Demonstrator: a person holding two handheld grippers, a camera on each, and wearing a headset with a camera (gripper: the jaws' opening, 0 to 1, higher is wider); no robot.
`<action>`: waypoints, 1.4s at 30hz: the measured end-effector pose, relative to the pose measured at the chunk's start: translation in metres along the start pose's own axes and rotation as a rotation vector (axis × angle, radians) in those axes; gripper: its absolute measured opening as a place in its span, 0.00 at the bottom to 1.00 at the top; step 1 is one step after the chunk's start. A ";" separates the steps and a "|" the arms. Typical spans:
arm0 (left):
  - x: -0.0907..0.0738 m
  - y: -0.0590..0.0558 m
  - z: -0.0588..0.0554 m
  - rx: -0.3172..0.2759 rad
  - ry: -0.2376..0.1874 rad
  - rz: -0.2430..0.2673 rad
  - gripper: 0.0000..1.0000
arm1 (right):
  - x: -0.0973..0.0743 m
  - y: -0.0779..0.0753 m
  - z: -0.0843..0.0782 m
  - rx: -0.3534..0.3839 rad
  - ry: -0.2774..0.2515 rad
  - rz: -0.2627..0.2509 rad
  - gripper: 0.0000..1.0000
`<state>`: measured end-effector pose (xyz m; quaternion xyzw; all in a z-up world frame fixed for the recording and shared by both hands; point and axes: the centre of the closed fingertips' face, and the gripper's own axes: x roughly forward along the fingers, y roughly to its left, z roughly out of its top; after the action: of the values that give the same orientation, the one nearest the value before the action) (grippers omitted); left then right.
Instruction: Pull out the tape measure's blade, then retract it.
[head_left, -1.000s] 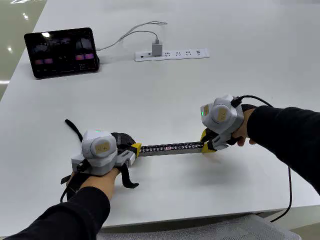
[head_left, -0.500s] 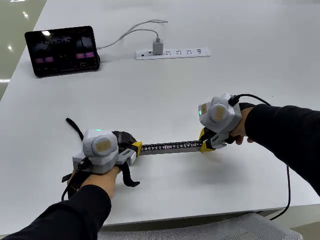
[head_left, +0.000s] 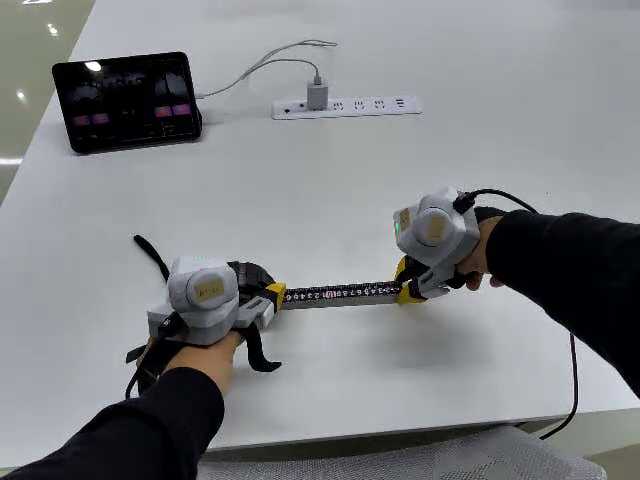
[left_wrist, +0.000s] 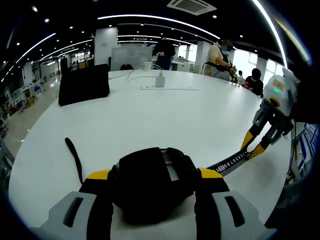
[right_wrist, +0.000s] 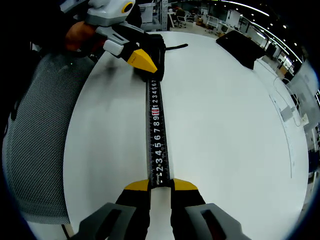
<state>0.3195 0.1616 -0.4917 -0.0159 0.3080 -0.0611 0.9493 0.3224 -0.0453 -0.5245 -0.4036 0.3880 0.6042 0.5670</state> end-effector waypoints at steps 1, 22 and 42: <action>0.000 0.000 0.000 0.000 0.000 0.000 0.61 | 0.000 0.000 0.000 0.001 -0.001 0.001 0.12; 0.000 0.000 0.000 0.001 0.002 0.000 0.61 | 0.004 0.000 0.009 0.002 -0.002 0.006 0.12; 0.000 0.000 -0.001 0.000 0.004 0.000 0.61 | 0.008 0.000 0.018 0.015 -0.003 0.005 0.12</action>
<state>0.3194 0.1617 -0.4923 -0.0158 0.3097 -0.0613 0.9487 0.3217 -0.0260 -0.5250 -0.3973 0.3927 0.6035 0.5690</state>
